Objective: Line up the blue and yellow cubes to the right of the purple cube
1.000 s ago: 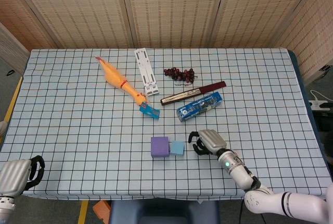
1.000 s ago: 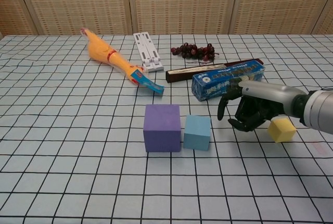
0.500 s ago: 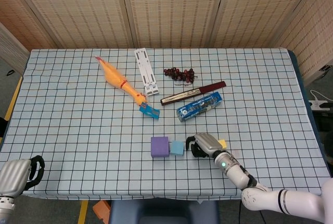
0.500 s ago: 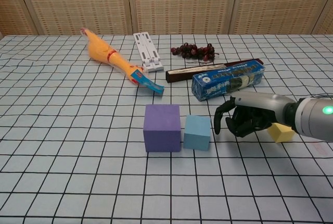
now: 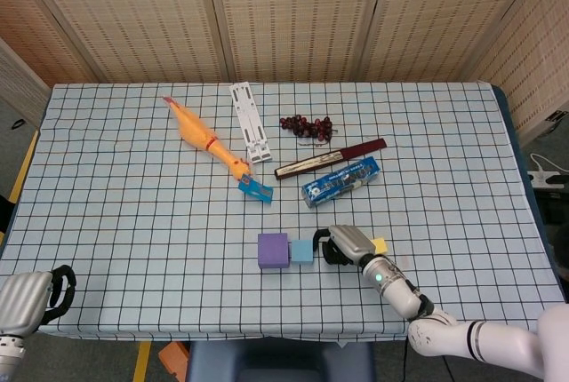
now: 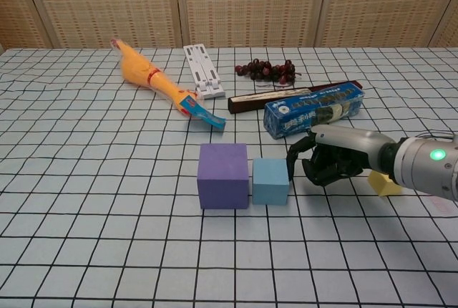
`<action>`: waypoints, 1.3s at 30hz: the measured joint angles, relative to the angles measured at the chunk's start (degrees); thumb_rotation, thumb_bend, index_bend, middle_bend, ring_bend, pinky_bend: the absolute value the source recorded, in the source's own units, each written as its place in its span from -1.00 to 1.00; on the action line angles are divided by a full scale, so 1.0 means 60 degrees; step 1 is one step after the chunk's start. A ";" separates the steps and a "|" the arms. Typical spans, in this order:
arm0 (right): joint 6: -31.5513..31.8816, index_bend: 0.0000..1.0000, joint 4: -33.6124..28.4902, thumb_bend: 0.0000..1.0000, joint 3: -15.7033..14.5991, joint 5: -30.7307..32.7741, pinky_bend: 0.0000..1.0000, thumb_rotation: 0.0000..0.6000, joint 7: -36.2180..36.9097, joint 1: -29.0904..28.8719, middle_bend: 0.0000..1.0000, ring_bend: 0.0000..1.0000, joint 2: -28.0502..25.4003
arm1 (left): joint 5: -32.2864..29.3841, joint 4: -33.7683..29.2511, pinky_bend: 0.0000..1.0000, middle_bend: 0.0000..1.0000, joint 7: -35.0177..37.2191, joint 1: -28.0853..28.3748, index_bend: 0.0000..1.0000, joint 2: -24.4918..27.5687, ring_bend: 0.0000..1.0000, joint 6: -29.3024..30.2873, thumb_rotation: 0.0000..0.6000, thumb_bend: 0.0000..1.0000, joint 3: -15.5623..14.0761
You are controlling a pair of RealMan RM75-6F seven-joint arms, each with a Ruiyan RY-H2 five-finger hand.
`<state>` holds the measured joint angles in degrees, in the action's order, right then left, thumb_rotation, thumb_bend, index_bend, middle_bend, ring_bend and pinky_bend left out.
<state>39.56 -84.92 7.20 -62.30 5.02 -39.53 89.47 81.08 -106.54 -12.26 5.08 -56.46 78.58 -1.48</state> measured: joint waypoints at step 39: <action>-0.0049 -0.16 0.0989 0.10 -0.0019 -0.1474 1.00 1.00 0.1558 0.0023 0.87 0.80 0.0523 | 0.0046 0.0015 0.97 0.57 0.0189 -0.0013 0.13 0.0044 0.54 0.0010 1.00 -0.05 -0.0003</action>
<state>39.27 -78.99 7.09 -71.14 14.37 -39.40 92.61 81.36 -106.45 -11.12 5.01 -56.19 78.64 -1.50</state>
